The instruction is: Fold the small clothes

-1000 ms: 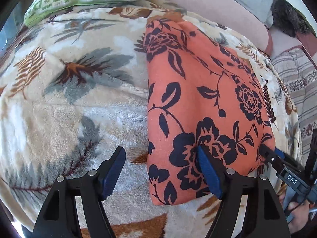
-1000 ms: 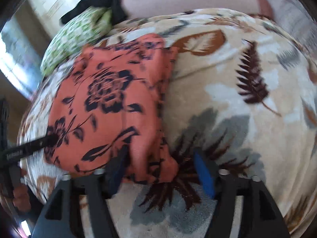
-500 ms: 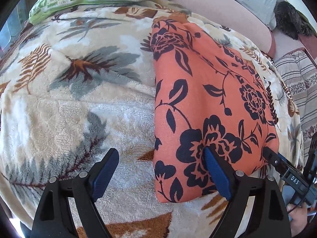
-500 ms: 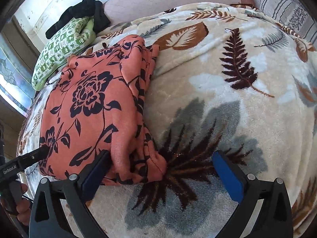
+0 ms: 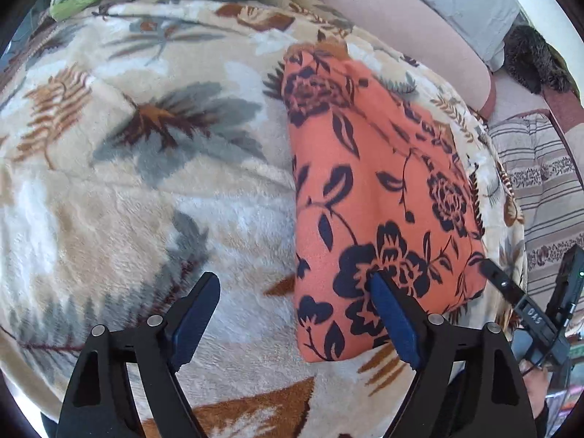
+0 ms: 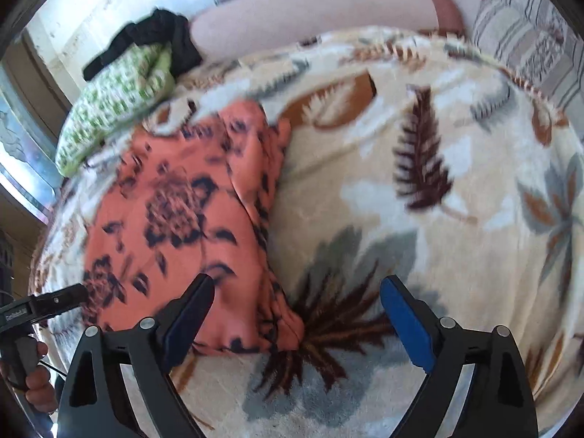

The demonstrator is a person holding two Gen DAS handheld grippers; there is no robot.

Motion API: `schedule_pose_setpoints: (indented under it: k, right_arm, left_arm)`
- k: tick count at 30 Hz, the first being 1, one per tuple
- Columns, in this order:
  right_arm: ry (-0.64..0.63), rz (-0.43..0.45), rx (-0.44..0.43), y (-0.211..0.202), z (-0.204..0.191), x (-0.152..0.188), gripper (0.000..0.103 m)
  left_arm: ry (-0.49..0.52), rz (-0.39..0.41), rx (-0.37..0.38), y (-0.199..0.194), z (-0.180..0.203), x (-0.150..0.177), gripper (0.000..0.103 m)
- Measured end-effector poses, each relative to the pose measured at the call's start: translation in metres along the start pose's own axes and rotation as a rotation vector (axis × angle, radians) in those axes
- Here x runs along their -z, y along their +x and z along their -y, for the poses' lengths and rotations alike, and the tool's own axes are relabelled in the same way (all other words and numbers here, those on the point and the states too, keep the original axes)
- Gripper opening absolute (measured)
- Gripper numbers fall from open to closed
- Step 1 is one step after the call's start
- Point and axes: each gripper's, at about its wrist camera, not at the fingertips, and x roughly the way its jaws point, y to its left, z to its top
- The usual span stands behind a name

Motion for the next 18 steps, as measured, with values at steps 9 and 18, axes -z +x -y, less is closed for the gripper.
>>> schedule_pose_setpoints:
  k: [9,18]
  right_arm:
    - [0.024,-0.055,0.0,0.041,0.001,-0.05,0.089]
    - [-0.115,-0.07,0.133,0.014,0.004,-0.031,0.091]
  left_arm:
    - [0.014,0.0,-0.097,0.018,0.019,-0.043,0.084]
    - [0.182,0.059,-0.247,0.005,0.038,-0.02,0.084]
